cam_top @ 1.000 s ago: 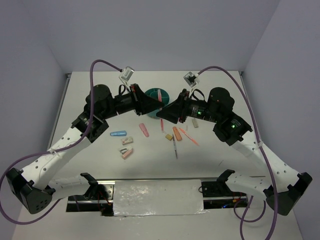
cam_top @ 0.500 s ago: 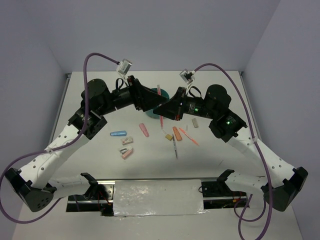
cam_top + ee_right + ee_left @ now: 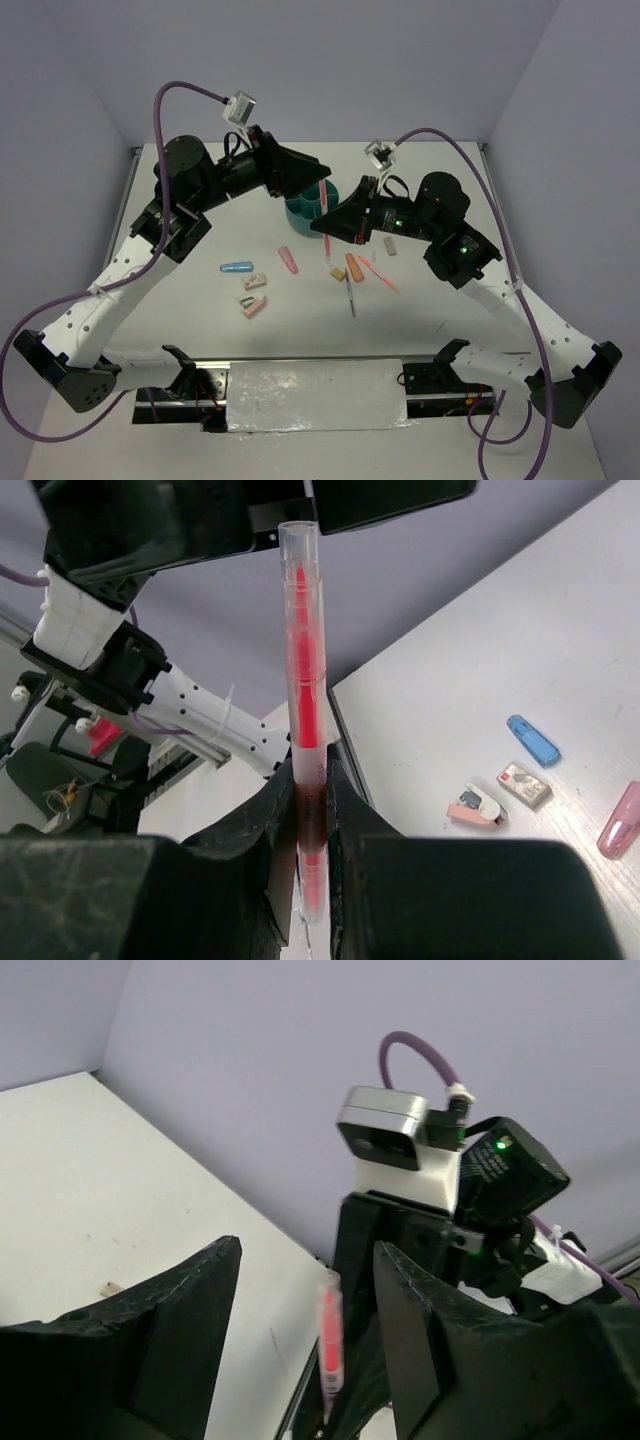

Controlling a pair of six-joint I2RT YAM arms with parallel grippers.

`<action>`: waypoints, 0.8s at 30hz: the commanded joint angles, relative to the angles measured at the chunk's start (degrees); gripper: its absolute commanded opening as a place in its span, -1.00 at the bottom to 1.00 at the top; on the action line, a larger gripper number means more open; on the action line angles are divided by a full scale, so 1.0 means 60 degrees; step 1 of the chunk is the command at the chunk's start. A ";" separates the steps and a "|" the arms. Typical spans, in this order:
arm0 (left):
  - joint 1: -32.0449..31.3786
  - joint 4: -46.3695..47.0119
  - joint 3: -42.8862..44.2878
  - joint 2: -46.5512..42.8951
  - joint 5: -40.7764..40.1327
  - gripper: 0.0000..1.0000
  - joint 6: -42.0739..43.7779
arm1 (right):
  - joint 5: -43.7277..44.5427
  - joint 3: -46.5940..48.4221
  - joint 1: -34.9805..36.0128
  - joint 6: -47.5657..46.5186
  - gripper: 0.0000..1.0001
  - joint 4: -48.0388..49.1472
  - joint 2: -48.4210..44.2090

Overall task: Sort the stationery into containers
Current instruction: Close the pen cap on the pen.

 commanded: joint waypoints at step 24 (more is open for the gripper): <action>0.0099 0.0593 -0.1140 -0.0398 0.0774 -1.00 -0.1035 | 0.0270 0.1119 -0.0038 -0.0452 -1.00 -0.0542 0.0145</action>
